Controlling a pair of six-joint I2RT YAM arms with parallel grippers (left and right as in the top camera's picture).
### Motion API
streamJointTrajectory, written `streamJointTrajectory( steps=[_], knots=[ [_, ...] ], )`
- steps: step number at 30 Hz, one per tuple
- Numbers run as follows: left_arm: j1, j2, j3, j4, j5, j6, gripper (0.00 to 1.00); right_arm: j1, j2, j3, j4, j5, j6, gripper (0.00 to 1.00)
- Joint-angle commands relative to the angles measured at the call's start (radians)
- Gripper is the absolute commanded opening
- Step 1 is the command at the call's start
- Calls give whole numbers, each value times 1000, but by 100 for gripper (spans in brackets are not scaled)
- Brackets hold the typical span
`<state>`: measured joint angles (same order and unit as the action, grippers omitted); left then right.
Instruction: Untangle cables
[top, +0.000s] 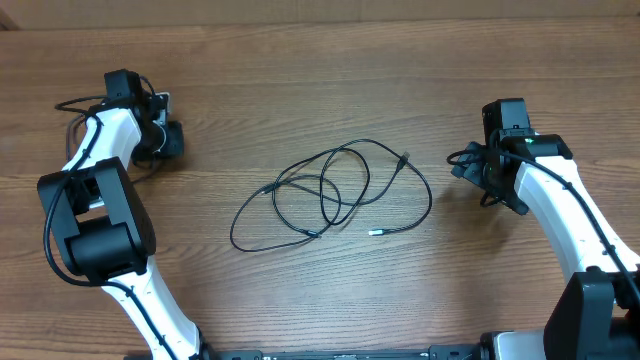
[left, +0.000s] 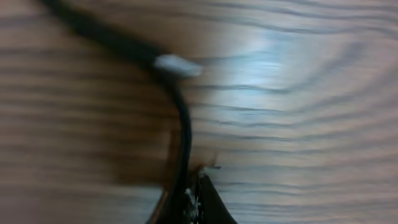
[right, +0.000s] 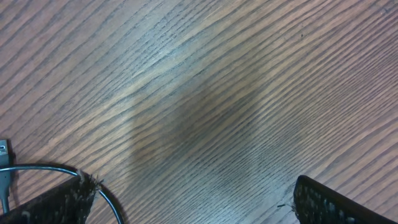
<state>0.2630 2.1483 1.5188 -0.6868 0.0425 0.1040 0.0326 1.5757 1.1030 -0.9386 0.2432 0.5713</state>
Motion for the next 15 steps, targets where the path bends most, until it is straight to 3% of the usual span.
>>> streamJointTrajectory(
  steps=[1, 7, 11, 15],
  knots=[
    [39, 23, -44, -12, -176, -95, 4, -7, -8, -3, 2, 14, -4, 100],
    [76, 23, -44, -18, -149, -118, 4, -7, -8, -3, 2, 14, -4, 100],
    [107, 23, -44, -27, -251, -250, 4, -7, -8, -3, 2, 14, -4, 100],
    [157, 23, -45, -29, -200, -276, 5, -7, -8, -3, 2, 14, -4, 100]
  ],
)
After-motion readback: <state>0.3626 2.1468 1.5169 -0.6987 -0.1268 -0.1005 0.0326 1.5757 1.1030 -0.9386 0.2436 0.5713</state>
